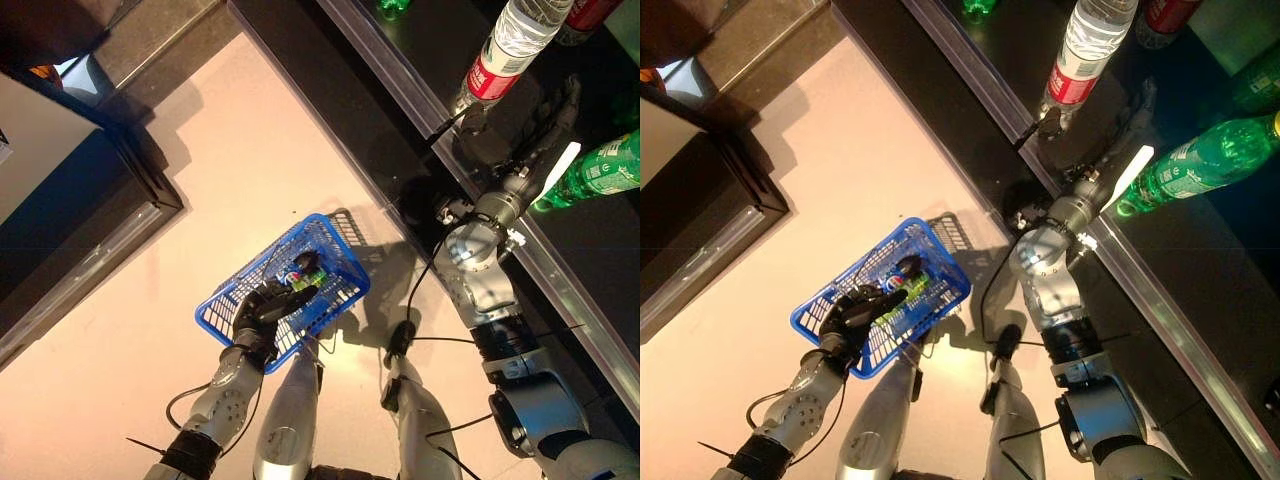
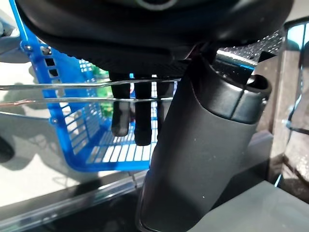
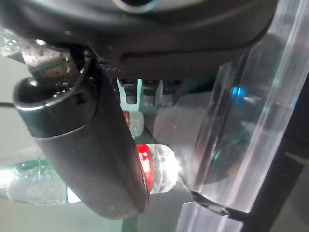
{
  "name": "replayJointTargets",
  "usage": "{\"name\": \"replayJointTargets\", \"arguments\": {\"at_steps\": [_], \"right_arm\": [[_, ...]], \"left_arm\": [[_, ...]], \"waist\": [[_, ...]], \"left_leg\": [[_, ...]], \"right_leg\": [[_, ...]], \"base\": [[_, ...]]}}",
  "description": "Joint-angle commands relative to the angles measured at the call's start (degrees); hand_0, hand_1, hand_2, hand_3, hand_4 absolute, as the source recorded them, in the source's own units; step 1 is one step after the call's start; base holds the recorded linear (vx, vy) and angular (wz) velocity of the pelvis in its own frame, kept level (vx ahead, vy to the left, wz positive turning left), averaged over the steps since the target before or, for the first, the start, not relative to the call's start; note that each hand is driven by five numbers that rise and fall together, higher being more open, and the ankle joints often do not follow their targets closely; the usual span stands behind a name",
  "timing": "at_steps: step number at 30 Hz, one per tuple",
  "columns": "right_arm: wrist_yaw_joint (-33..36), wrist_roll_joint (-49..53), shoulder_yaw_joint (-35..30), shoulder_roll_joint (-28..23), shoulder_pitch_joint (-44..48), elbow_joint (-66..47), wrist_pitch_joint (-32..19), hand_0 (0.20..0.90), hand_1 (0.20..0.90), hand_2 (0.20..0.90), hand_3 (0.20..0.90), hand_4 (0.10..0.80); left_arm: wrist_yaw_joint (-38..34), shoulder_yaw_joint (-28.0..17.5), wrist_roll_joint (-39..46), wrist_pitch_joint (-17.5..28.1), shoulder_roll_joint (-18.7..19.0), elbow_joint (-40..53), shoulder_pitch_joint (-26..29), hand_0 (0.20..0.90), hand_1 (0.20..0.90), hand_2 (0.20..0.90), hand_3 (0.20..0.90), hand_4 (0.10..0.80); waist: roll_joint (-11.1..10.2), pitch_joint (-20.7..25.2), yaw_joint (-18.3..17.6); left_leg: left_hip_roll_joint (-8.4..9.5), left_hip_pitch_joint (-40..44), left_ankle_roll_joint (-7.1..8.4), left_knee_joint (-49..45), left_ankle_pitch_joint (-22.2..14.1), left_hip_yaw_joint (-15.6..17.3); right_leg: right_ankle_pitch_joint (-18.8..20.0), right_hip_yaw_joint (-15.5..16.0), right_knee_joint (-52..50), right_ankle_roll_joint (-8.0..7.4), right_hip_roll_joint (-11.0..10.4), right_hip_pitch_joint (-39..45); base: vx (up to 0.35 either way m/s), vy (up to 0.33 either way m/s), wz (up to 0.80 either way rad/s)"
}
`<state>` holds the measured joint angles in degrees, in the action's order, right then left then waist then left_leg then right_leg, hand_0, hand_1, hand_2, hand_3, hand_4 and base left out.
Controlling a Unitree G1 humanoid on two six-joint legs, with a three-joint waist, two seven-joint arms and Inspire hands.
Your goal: Pick up the drink and place into the basket.
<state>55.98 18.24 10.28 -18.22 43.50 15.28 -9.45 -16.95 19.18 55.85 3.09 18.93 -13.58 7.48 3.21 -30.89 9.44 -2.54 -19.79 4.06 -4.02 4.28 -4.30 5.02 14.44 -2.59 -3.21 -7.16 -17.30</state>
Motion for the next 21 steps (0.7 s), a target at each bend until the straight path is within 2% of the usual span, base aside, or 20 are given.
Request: {"name": "replayJointTargets", "arguments": {"at_steps": [1, 9, 21], "right_arm": [[-0.92, -1.44, 0.22, -4.89, 10.66, -1.71, -4.24, 0.900, 0.900, 0.900, 0.900, 0.800], [-4.20, -0.57, 2.81, -7.24, 15.65, 2.57, -3.79, 0.900, 0.900, 0.900, 0.900, 0.800], [-9.63, 7.81, 4.06, -10.69, 22.52, 10.57, -5.58, 0.900, 0.900, 0.900, 0.900, 0.800]], "left_arm": [[2.59, -1.70, -1.64, 10.70, 3.84, 14.28, 1.89, 0.300, 0.300, 0.300, 0.200, 0.100], [2.79, -1.90, -1.06, 10.29, 5.02, 14.68, 1.99, 0.300, 0.300, 0.300, 0.200, 0.100], [4.47, -2.04, 0.17, 9.66, 7.44, 14.57, 1.87, 0.300, 0.300, 0.300, 0.200, 0.100]], "waist": [[-0.37, 1.09, 1.36], [-0.64, 1.09, 2.37], [-0.97, 1.09, 3.77]], "left_leg": [[2.84, -2.37, -3.72, -1.30, 0.44, 0.85], [3.03, -3.20, -3.80, -1.69, 0.20, 0.31], [3.17, -3.69, -3.69, -2.42, -0.16, -0.36]], "right_leg": [[0.53, -3.21, -1.82, -1.45, -3.25, 1.18], [0.39, -2.44, -2.04, -1.56, -3.26, 0.62], [0.31, -1.17, -2.18, -1.87, -3.48, 0.77]], "base": [[0.000, 0.000, 0.00], [0.018, -0.014, 0.04], [0.001, -0.002, 0.00]]}}
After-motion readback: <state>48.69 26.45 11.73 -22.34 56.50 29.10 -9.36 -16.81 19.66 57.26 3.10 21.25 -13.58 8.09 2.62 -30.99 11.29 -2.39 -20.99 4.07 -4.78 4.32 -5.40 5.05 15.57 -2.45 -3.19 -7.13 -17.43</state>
